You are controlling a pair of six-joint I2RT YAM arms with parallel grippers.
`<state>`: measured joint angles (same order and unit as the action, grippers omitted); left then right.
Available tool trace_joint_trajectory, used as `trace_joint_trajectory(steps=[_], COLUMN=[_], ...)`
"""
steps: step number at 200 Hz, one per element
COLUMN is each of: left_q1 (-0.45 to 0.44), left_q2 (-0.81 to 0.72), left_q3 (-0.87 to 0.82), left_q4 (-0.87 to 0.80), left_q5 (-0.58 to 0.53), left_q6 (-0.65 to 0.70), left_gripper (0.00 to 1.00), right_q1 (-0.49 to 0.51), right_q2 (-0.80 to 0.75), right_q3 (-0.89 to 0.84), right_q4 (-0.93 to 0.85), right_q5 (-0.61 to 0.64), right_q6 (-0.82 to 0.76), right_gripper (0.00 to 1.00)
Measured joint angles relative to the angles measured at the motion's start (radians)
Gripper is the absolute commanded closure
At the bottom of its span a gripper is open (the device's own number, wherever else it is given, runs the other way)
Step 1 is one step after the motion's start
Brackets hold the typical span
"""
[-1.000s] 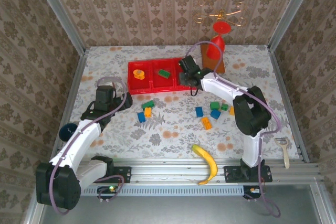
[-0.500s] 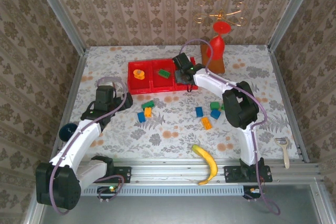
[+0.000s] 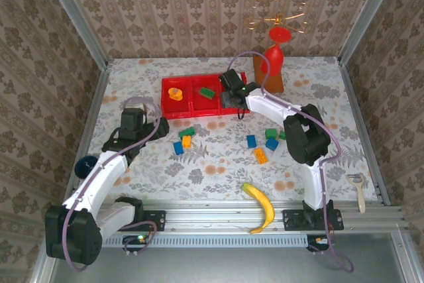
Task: Sort the legos into containers by color
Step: Place the lego in the container, then pick up the lego from the center of the table.
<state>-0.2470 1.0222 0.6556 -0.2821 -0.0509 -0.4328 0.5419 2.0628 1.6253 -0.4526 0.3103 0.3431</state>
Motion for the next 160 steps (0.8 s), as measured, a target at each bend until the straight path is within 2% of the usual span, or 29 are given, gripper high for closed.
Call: trace_joint_trajectory(steps=[87, 109, 140, 160], left_q1=[-0.031, -0.056, -0.106, -0.153], left_q2=[0.019, 0.026, 0.042, 0.055], left_q3=[0.0, 0.0, 0.0, 0.0], left_q4=[0.007, 0.008, 0.006, 0.005], left_q5=[0.022, 0.022, 0.02, 0.006], left_q6=[-0.018, -0.02, -0.023, -0.026], left_gripper=[0.0, 0.02, 0.07, 0.09], right_q1=[0.029, 0.029, 0.029, 0.029], right_q2=[-0.194, -0.235, -0.295, -0.345], right_q3=[-0.143, -0.179, -0.241, -0.298], right_q4=[0.002, 0.0, 0.0, -0.002], right_q5=[0.0, 0.0, 0.002, 0.009], right_q6=[0.05, 0.073, 0.116, 0.154], right_gripper=[0.18, 0.13, 0.0, 0.0])
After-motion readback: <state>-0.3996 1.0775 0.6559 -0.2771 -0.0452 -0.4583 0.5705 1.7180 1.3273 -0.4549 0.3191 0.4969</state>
